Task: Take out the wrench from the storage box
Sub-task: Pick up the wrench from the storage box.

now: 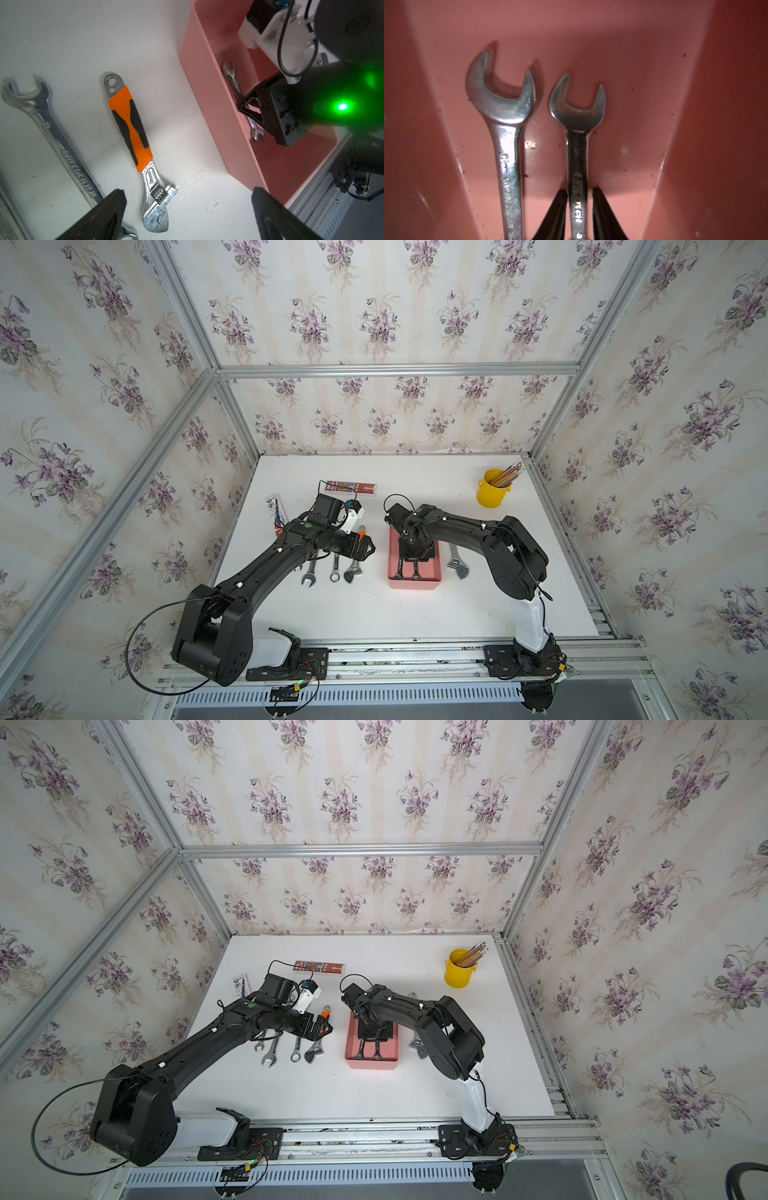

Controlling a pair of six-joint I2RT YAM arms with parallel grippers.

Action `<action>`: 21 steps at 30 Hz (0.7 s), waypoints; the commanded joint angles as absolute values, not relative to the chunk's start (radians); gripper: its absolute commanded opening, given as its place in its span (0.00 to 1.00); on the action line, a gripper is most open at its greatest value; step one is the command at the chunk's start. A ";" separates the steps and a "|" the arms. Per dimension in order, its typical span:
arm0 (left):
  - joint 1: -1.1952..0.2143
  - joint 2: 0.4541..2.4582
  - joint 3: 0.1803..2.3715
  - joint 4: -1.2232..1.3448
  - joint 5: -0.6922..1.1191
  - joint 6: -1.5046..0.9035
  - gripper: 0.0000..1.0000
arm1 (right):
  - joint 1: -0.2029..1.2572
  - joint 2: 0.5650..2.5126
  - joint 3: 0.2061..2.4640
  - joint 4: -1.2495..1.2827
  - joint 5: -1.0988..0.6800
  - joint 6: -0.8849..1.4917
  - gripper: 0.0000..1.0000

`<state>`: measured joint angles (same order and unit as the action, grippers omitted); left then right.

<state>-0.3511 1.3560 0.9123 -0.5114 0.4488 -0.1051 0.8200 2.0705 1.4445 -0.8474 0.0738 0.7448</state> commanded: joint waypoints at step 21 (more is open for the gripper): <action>-0.350 1.377 0.914 -0.483 0.465 -0.114 0.99 | 0.803 2.098 1.498 -0.903 0.087 0.819 0.04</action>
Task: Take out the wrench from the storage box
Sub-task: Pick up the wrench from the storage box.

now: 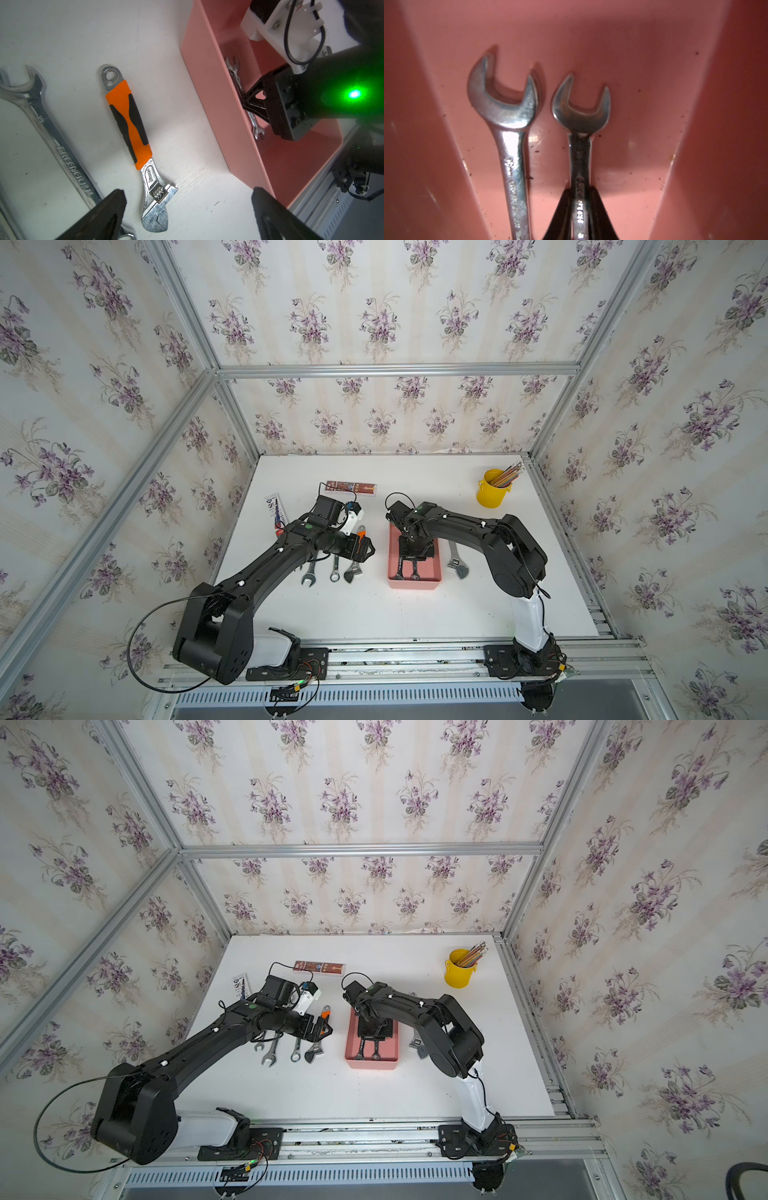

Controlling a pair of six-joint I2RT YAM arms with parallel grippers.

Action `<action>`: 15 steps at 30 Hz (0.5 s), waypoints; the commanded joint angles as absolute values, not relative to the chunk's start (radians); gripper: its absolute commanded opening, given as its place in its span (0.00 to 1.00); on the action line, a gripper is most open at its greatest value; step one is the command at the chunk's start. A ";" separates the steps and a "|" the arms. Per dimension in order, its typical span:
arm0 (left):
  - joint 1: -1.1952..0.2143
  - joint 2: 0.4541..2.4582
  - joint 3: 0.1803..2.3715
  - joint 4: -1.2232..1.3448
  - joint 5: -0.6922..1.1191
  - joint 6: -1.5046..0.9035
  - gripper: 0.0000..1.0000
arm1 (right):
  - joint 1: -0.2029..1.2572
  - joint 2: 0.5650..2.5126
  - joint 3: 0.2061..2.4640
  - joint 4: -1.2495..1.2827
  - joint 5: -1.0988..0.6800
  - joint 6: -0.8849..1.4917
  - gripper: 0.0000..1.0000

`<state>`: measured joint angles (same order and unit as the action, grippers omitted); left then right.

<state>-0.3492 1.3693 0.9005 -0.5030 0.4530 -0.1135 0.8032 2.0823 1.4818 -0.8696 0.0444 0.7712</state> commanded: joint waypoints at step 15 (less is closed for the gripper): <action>-0.350 1.387 0.927 -0.473 0.483 -0.127 0.99 | 0.819 1.990 1.574 -0.994 0.174 0.846 0.06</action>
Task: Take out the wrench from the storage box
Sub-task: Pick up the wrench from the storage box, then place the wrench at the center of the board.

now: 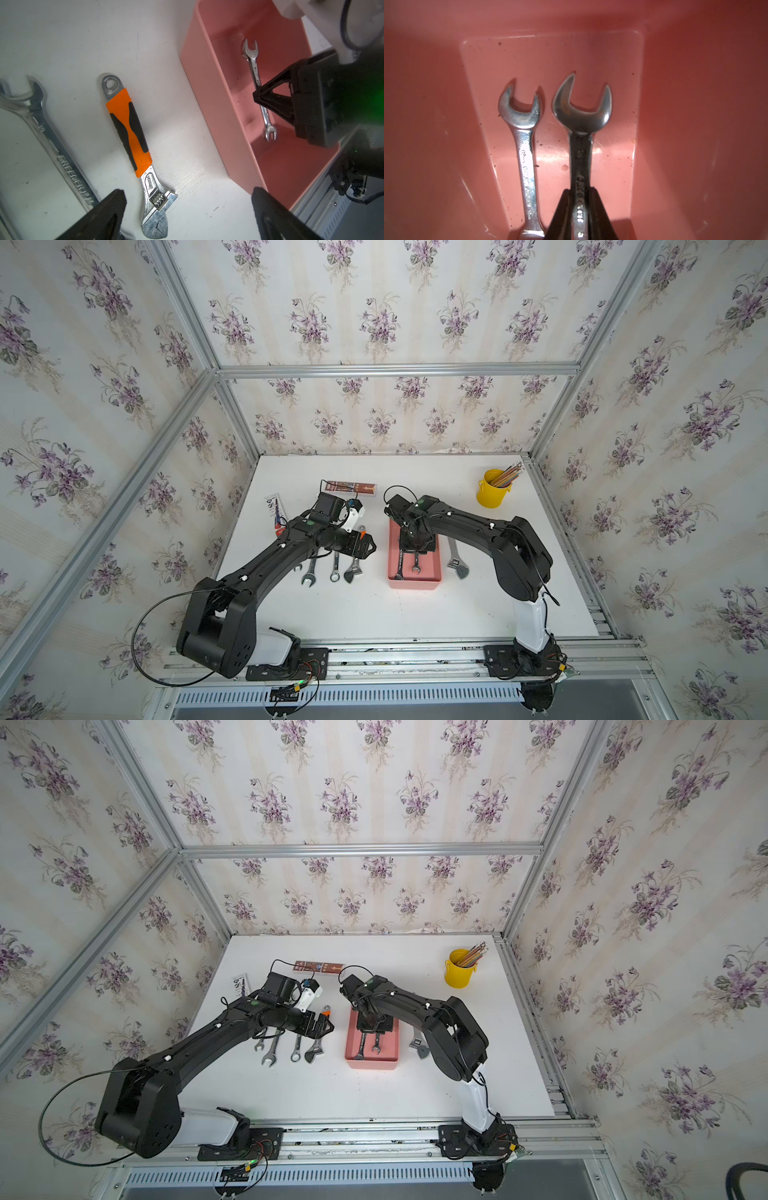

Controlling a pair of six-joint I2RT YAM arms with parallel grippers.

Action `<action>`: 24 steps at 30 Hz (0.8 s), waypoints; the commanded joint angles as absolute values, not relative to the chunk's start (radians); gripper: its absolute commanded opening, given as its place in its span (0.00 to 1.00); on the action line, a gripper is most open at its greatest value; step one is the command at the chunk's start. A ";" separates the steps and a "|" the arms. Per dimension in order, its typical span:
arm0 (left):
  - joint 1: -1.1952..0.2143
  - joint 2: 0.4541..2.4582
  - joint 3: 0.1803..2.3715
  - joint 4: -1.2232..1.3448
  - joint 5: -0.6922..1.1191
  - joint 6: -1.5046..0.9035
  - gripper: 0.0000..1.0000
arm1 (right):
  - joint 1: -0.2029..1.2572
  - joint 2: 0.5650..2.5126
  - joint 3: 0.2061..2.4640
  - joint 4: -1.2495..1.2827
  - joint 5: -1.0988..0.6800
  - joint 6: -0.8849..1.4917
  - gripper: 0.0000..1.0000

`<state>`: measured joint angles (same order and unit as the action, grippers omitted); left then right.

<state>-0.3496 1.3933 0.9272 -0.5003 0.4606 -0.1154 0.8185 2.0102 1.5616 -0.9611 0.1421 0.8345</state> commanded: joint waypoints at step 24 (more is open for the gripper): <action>-0.467 1.401 1.053 -0.415 0.511 -0.279 0.99 | 0.695 1.688 1.461 -1.070 0.342 0.667 0.08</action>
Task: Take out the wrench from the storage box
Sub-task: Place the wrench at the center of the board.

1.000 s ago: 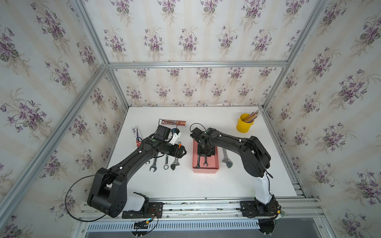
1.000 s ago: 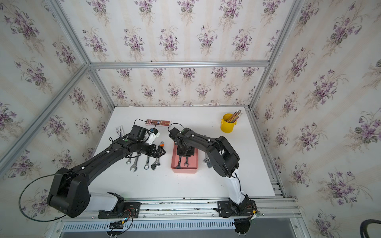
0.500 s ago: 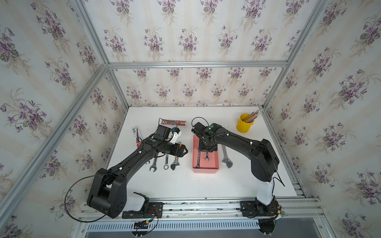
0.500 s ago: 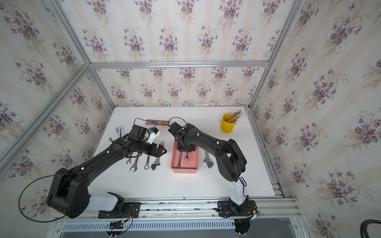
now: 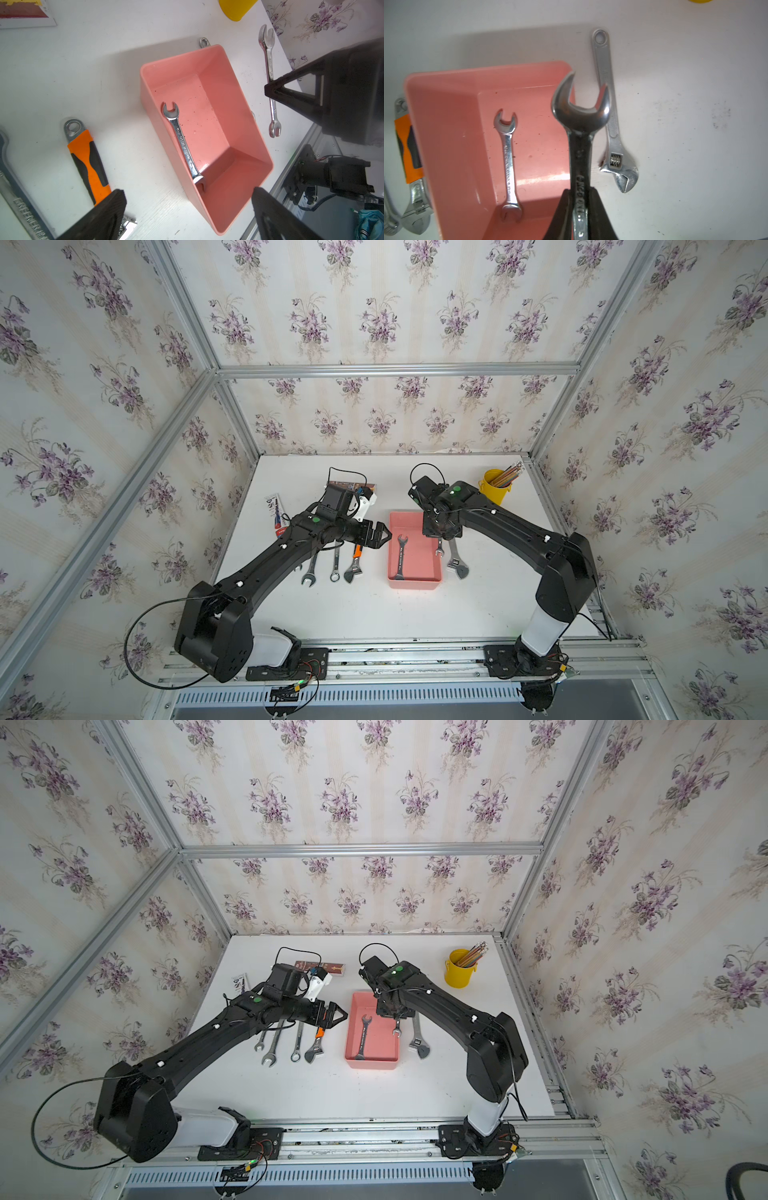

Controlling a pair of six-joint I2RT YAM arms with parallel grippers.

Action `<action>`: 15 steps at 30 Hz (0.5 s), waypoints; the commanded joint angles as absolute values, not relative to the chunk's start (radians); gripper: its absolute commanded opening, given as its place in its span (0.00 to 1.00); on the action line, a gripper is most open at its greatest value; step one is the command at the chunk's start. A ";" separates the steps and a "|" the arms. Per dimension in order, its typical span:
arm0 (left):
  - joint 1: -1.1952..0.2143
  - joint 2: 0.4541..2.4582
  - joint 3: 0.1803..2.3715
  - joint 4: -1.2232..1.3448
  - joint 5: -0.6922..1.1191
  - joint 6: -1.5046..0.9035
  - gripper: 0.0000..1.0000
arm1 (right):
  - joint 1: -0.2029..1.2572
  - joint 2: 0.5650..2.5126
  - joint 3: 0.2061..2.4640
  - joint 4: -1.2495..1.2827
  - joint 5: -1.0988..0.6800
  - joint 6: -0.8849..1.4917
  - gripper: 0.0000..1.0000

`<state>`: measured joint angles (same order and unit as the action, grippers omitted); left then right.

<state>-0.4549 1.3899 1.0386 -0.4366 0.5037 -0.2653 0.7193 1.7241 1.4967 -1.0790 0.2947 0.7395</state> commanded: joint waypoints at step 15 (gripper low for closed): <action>-0.499 1.462 1.116 -0.440 0.519 -0.268 0.99 | 0.410 1.585 1.063 -0.736 0.249 0.387 0.06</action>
